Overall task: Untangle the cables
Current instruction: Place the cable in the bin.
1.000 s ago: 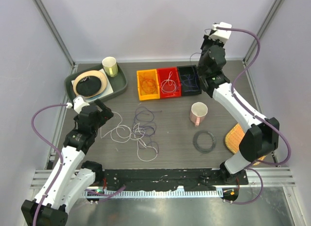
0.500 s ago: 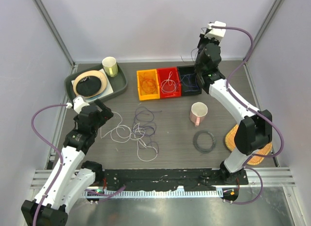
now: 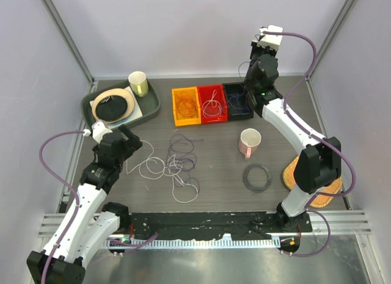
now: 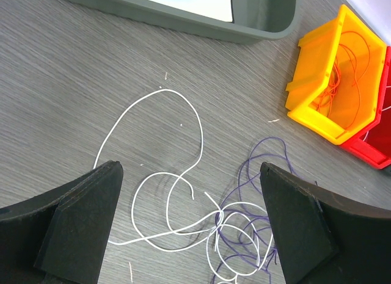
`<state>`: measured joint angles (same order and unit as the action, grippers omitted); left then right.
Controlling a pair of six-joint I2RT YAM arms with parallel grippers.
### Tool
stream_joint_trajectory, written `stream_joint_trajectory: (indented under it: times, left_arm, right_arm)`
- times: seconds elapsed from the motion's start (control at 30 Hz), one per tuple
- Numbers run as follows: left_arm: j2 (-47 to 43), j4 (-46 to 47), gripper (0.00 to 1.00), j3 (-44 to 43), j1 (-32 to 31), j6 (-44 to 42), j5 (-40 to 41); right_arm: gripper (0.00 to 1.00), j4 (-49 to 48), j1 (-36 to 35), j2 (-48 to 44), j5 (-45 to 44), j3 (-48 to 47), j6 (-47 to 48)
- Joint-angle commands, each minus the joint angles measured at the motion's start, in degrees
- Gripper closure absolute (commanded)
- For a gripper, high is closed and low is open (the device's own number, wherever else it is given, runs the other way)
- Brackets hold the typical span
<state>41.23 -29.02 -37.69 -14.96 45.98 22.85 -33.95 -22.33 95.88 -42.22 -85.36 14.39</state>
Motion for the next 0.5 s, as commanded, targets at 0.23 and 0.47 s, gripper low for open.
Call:
stream_joint_trajectory:
  times: [0.23, 0.47]
  left_arm:
    - [-0.3, 0.8, 0.00, -0.6, 0.2, -1.2, 1.3]
    - [-0.5, 0.7, 0.00, -0.5, 0.2, -1.2, 1.3]
  right_arm:
    - [0.99, -7.4, 0.8, 1.7, -3.2, -5.9, 9.8]
    - [0.99, -5.9, 0.9, 3.6, -1.9, -8.6, 10.9]
